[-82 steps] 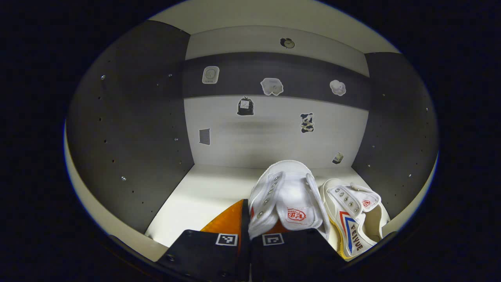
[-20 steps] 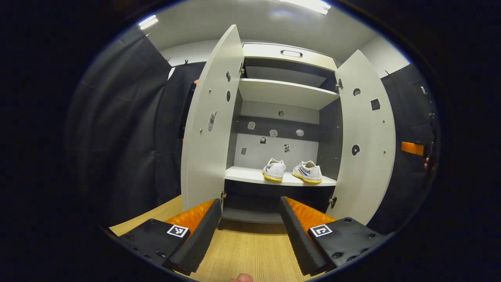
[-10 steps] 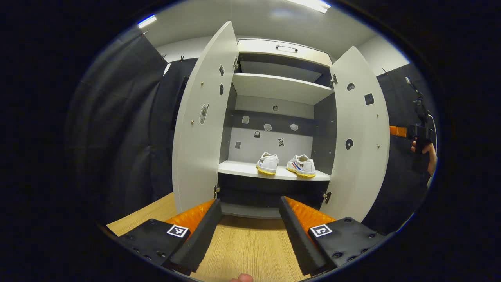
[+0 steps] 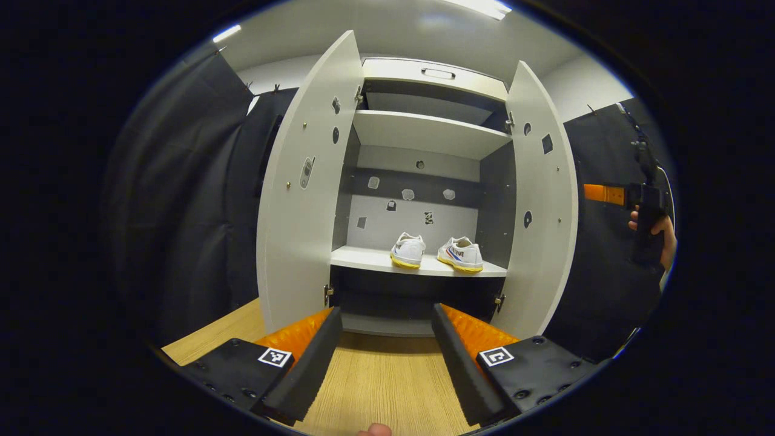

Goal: Grab one shoe with the right hand and put it into the shoe cabinet, grab the other shoe with the left hand and put it into the shoe cabinet; then close the right door with the right hand and the left door with the left hand.

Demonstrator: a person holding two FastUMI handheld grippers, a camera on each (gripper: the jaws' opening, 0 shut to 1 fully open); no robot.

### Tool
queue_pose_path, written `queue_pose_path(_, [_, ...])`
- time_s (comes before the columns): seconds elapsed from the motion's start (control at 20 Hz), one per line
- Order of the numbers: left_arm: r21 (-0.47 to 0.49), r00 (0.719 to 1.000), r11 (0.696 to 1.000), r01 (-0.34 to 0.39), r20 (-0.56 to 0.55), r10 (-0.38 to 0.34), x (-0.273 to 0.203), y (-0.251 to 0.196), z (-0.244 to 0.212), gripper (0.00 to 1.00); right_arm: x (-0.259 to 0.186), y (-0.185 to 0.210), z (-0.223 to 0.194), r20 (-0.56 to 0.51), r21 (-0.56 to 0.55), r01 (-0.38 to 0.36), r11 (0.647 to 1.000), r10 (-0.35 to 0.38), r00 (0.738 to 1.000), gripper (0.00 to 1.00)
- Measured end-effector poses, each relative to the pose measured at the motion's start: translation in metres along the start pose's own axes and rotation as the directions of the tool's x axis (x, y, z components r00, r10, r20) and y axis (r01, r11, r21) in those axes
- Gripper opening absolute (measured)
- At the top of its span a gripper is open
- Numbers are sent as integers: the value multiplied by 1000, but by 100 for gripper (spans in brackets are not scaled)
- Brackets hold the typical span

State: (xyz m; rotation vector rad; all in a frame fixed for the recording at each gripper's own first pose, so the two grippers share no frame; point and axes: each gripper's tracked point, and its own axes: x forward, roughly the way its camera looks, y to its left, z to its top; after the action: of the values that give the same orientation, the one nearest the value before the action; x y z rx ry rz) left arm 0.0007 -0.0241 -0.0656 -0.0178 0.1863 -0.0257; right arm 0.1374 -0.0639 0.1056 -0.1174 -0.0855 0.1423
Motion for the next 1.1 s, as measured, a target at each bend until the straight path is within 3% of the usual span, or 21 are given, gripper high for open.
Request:
queue_pose_path(0.3, [2, 1000, 1000, -23, 8, 23, -1, 13, 3, 97, 19, 49, -1, 3, 8, -96, 995, 96, 995, 86])
queue_pose_path(0.35, [5, 1000, 1000, -25, 9, 25, -1, 14, 4, 97, 23, 62, -1, 3, 9, -122, 993, 122, 993, 93])
queue_pose_path(0.4, [8, 1000, 1000, -28, 11, 28, -2, 15, 4, 97, 27, 72, 0, 9, 18, -137, 990, 137, 991, 87])
queue_pose_path(0.9, [0, 998, 998, -68, 10, 68, -7, 31, 4, 96, 71, 115, -18, -17, 21, -179, 984, 179, 984, 97])
queue_pose_path(1.1, [4, 997, 997, -82, 17, 82, -9, 38, 5, 96, 84, 123, -29, -33, 31, -177, 984, 178, 983, 94])
